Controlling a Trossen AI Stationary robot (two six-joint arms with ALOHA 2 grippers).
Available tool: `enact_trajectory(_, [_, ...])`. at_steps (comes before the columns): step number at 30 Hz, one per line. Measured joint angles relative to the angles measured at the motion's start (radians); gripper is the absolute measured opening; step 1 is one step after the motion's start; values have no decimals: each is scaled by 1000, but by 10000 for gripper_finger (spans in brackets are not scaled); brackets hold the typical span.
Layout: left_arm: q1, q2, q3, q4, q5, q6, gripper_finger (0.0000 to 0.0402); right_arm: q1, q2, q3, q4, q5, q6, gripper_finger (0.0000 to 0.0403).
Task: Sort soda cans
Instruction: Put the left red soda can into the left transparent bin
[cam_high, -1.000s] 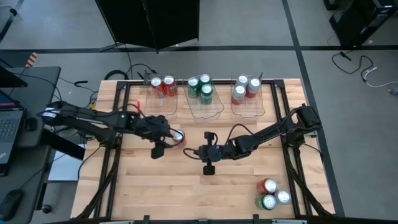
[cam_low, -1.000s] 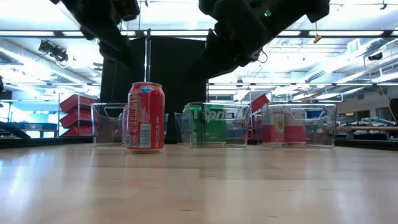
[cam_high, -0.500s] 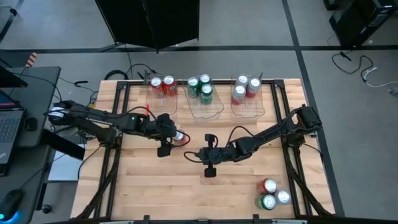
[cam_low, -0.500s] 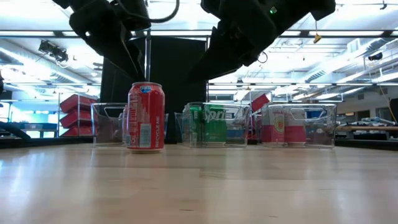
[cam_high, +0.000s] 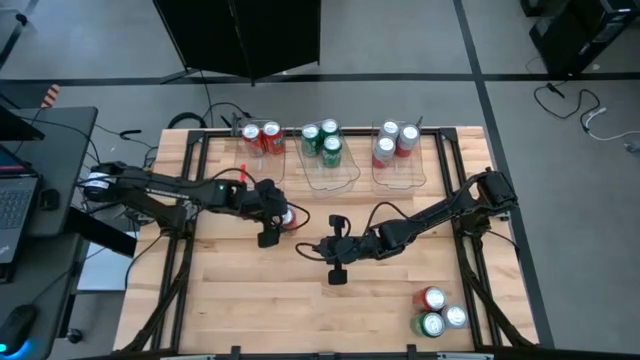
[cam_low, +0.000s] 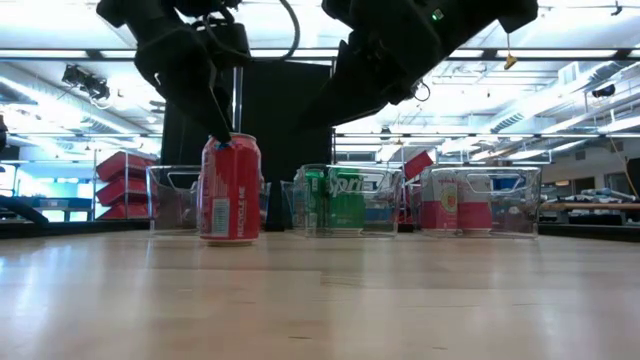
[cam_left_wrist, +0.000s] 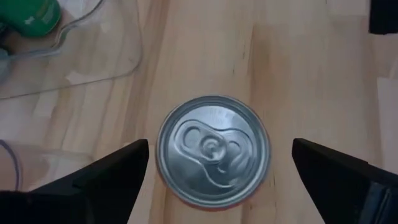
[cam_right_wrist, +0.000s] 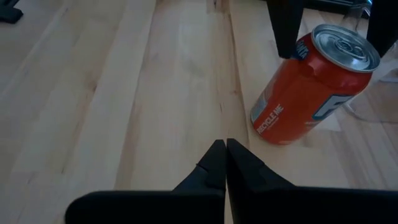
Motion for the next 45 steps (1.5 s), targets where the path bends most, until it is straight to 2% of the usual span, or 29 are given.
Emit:
enact_trajectory(11, [5, 61, -1, 62, 9, -17, 382, 1, 0, 0, 3, -1, -2, 0])
enact_trajectory(13, [5, 56, -1, 86, -29, -22, 352, 1, 0, 0, 3, -1, -1, 0])
enact_trajectory(17, [25, 32, 18, 53, -41, 5, 239, 2, 0, 0, 1, -1, 1, 0])
enact_trajectory(18, [31, 26, 26, 42, -42, 12, 225, 3, 0, 0, -2, -1, 1, 0])
enact_trajectory(27, [98, -100, 58, -69, -4, 105, 226, 5, 1, 0, -3, -1, 1, 0])
enact_trajectory(33, [163, -250, 58, -189, -41, 107, 226, 5, 1, 0, -3, -1, 1, 0])
enact_trajectory(40, [294, -409, 58, -280, -96, 1, 226, 5, 1, 0, 5, -1, 1, 0])
enact_trajectory(45, [429, -435, 58, -370, -179, -74, 226, 5, 1, 0, 9, -1, 2, 0])
